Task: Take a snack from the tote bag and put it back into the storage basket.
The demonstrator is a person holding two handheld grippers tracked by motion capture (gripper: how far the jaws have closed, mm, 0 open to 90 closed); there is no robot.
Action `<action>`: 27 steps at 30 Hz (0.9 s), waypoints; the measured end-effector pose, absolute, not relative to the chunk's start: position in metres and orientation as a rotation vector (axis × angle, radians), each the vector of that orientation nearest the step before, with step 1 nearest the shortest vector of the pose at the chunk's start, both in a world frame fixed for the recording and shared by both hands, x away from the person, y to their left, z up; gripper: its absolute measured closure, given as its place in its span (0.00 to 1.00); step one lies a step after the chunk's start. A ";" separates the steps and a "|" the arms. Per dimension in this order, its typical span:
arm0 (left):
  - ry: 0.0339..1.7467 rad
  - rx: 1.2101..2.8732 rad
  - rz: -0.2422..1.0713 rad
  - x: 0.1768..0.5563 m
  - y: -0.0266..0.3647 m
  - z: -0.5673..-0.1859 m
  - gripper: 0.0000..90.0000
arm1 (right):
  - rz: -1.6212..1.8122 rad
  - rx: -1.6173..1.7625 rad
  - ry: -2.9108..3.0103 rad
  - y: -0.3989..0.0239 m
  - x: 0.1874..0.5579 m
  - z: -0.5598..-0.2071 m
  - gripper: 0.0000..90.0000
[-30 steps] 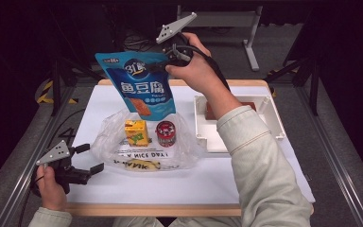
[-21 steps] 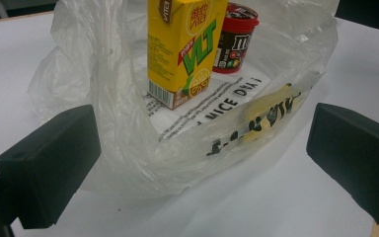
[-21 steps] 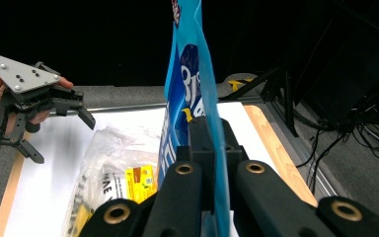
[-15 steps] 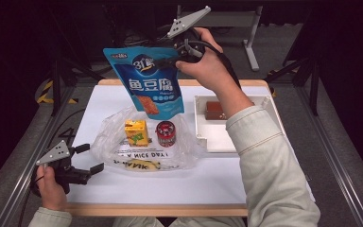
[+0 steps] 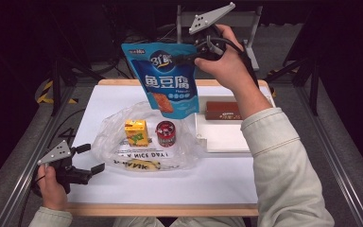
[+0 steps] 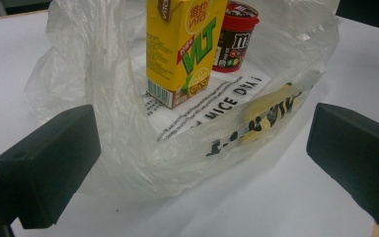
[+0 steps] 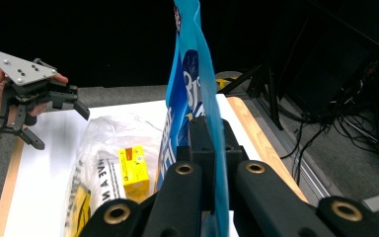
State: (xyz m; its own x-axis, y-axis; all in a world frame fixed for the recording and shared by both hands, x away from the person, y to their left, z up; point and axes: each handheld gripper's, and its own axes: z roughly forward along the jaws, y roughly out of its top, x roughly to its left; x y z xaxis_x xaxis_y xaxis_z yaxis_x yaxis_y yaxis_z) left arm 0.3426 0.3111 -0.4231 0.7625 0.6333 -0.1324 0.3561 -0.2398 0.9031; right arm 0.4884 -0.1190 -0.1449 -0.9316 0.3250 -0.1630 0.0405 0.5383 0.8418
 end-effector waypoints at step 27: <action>0.757 1.872 0.312 0.345 0.308 -0.425 0.01 | 1.325 0.426 2.424 -0.186 0.483 -0.144 1.00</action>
